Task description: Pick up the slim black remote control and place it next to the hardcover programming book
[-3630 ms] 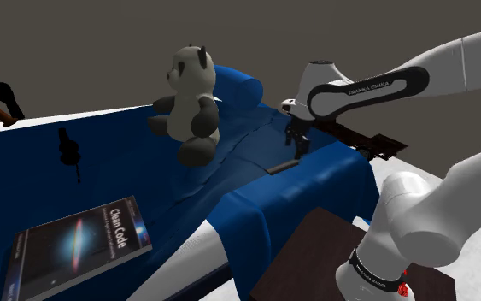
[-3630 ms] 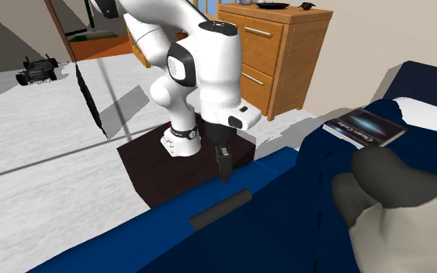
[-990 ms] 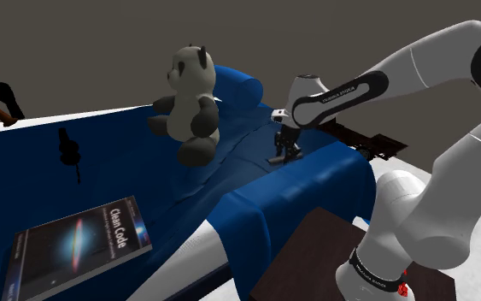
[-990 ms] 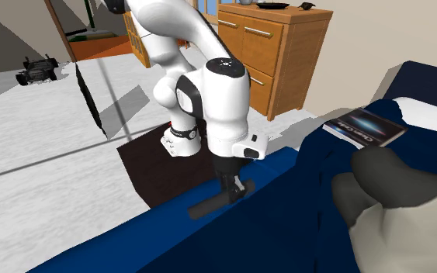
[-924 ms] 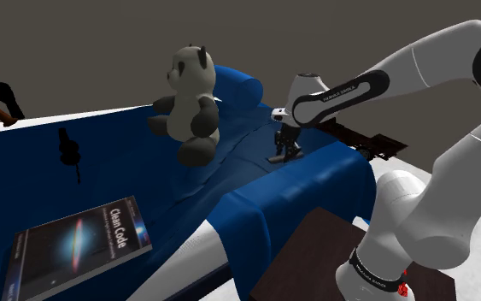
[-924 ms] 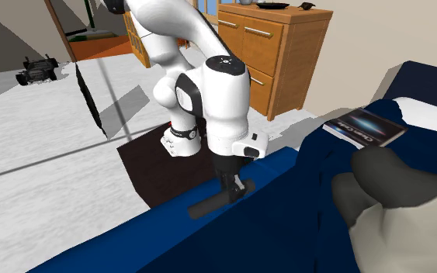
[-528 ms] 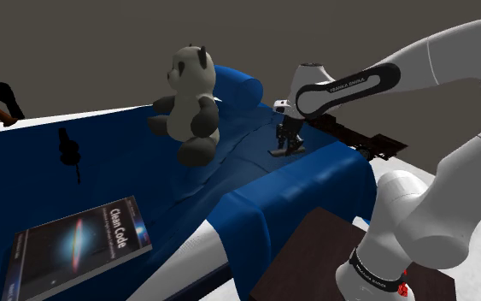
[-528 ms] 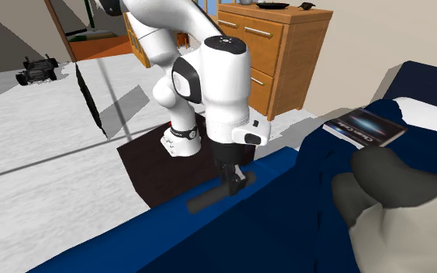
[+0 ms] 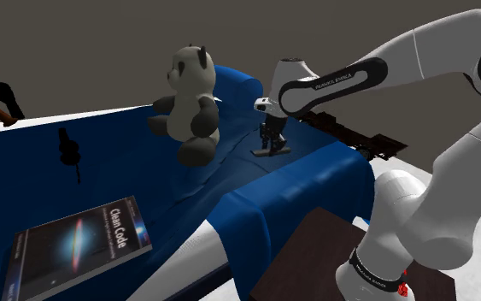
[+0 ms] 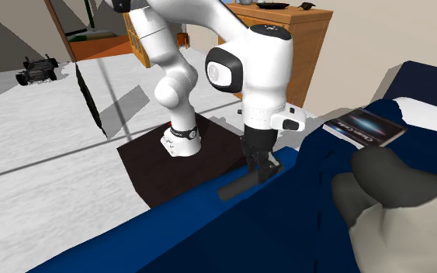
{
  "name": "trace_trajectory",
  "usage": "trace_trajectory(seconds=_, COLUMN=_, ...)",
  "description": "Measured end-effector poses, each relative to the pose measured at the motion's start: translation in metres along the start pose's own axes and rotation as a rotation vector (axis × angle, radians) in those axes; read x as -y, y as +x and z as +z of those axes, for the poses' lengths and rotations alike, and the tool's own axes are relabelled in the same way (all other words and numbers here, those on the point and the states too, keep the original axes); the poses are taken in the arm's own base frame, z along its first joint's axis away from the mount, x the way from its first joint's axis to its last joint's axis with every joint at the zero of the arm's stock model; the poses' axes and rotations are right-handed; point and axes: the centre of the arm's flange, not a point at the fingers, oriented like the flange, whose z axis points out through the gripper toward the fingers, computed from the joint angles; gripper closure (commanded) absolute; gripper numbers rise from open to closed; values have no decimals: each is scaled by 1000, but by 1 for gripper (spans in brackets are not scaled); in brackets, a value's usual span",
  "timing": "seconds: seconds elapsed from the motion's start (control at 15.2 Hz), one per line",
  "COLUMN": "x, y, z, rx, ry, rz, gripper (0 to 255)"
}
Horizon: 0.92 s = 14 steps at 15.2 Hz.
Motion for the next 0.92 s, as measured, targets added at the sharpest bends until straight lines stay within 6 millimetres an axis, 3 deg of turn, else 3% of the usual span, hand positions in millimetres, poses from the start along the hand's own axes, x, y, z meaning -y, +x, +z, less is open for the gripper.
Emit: trace_trajectory(seconds=0.92, x=-21, y=182, z=6, rx=1, ry=0, rz=1, gripper=255)
